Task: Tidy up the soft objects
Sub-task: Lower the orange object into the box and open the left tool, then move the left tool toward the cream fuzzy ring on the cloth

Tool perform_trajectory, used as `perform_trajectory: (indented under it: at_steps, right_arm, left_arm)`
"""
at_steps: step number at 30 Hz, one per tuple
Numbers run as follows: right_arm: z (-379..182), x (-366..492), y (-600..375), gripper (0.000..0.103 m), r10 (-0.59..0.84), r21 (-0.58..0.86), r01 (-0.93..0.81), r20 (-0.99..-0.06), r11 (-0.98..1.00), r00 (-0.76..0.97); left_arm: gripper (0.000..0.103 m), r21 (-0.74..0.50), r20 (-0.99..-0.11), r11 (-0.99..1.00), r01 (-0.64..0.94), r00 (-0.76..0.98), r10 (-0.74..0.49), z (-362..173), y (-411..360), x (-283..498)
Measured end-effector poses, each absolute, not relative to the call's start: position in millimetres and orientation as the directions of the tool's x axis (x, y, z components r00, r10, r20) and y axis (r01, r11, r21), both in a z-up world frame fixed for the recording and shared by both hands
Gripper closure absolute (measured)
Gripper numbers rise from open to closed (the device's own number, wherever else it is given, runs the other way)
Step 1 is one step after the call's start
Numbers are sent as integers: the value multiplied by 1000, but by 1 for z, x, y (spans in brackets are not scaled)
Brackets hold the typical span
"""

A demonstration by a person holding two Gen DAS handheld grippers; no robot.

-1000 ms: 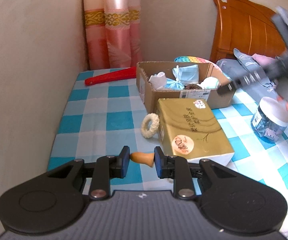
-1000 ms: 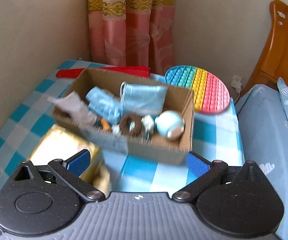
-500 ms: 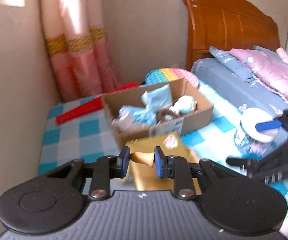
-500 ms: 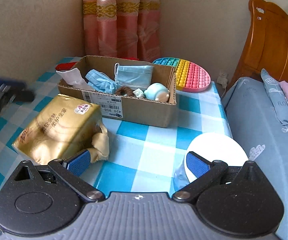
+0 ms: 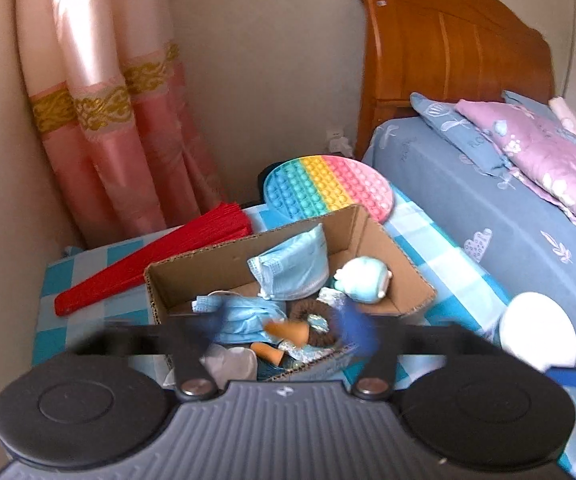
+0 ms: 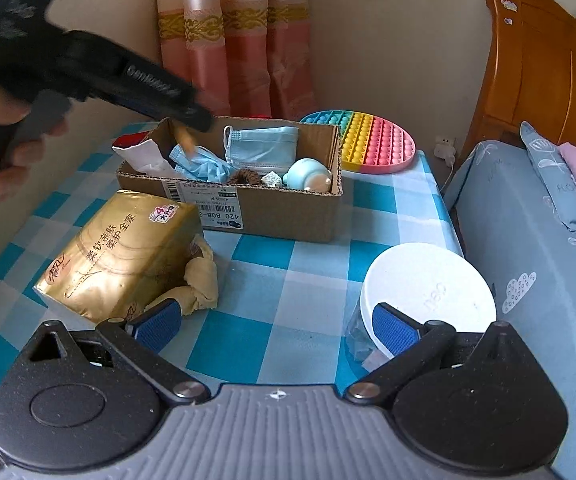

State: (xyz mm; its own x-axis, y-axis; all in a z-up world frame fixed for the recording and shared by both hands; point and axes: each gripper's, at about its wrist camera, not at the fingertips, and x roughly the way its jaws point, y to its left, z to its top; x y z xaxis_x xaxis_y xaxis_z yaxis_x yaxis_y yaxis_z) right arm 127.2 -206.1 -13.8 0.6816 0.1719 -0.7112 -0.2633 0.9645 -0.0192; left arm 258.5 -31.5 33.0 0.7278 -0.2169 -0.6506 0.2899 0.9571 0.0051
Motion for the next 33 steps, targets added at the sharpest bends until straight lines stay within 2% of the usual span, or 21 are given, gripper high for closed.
perform_trajectory:
  at_steps: [2, 9, 15, 23, 33]
  right_arm:
    - [-12, 125, -205, 0, 181, -22, -275, -704, 961, 687]
    - [-10, 120, -200, 0, 218, -17, -314, -685, 949, 695]
    - [-8, 116, -196, 0, 220, -20, -319, -682, 948, 697]
    - [-5, 111, -189, 0, 222, -34, -334, -682, 942, 697]
    - [-5, 113, -177, 0, 179, -81, -323, -696, 943, 695]
  left_arm:
    - [7, 28, -619, 962, 270, 761, -196, 35, -30, 252]
    - [6, 80, -588, 969, 235, 796, -145, 43, -18, 222]
    - [6, 60, -578, 989, 136, 813, -77, 42, 15, 200]
    - [6, -16, -645, 999, 32, 763, -35, 9, 60, 186]
    - [6, -35, -716, 999, -42, 698, 4, -43, 88, 187]
